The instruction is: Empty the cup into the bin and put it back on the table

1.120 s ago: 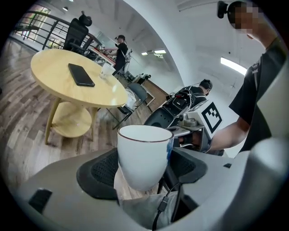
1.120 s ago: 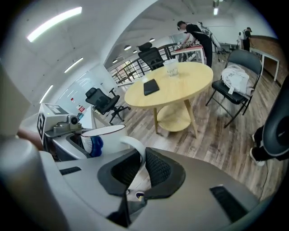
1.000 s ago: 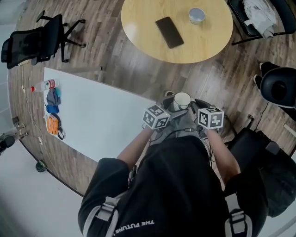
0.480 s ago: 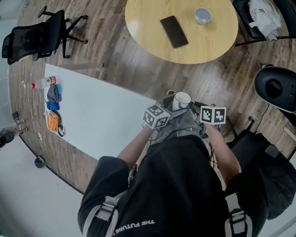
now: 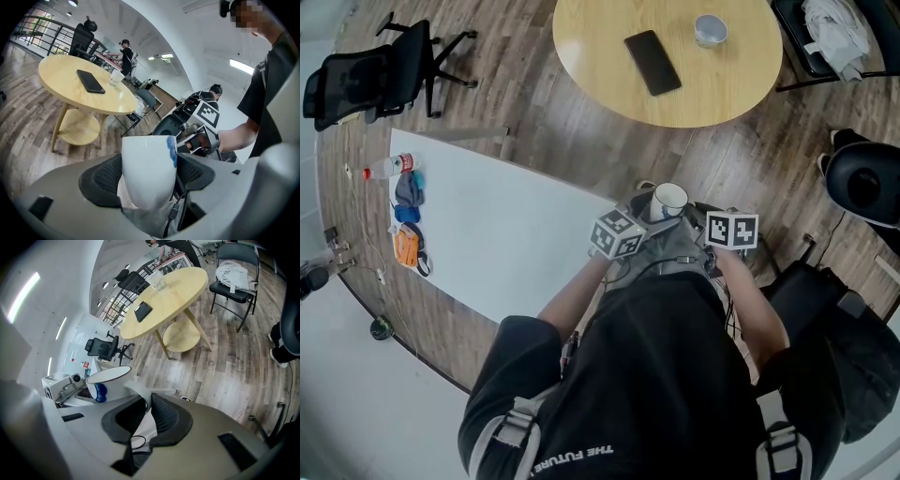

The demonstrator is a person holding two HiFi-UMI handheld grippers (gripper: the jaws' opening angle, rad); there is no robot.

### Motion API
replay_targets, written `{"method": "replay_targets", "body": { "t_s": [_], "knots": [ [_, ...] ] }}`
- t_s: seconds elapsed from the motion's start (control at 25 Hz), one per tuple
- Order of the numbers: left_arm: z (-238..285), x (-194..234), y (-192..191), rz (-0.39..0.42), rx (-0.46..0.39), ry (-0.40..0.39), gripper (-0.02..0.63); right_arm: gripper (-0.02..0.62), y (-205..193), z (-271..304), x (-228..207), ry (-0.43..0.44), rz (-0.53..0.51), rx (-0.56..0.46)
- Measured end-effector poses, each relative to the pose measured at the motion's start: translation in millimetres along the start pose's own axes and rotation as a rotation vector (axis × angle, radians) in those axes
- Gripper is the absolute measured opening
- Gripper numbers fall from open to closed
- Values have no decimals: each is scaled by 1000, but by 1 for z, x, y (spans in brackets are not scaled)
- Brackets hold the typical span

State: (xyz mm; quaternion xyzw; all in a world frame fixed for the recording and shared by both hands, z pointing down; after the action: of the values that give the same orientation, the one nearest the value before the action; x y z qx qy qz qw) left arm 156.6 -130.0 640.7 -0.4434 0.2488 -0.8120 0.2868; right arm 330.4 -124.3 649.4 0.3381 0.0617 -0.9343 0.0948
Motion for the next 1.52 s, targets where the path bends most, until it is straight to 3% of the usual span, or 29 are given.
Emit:
{"method": "replay_targets", "body": {
  "t_s": [0.12, 0.24, 0.36, 0.52, 0.68, 0.8, 0.96, 1.2, 1.4, 1.52],
  "knots": [
    [0, 0, 1, 12, -3, 5, 357, 48, 0, -2, 2, -9, -51, -25],
    [-4, -3, 6, 64, -2, 29, 357, 48, 6, -6, 12, -42, -225, -116],
    [-14, -7, 18, 82, -65, 60, 357, 48, 15, -18, 30, -52, -405, -269],
    [-35, -21, 44, 196, -183, 124, 357, 48, 26, -44, 61, 13, -613, -495],
    [-74, -35, 68, 314, -284, 235, 357, 48, 35, -56, 99, 133, -711, -579],
    [-115, -37, 69, 339, -351, 370, 357, 48, 42, -44, 141, 244, -804, -560],
    [-199, -52, 46, 309, -408, 557, 357, 48, 18, -15, 220, 384, -944, -471],
    [-327, -94, -54, 146, -527, 1023, 357, 48, -70, 70, 351, 717, -1223, -180],
    [-392, -135, -135, 53, -571, 1211, 357, 48, -167, 109, 410, 823, -1333, -55],
    [-404, -151, -164, 21, -594, 1271, 357, 48, -199, 117, 423, 835, -1398, 2]
  ]
}}
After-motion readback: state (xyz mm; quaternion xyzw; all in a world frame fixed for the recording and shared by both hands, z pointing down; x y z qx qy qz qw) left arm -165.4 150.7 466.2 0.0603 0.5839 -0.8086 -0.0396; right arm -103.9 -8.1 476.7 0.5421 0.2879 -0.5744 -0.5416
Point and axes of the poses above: the fingertips, and each gripper's own axes: z forward along the fingers, x to its left, y out of its top, the point moved 9 cm from there along -z, backward along the fingers, and after that the axes turned 9 degrees about z, right-handed, at the moved point
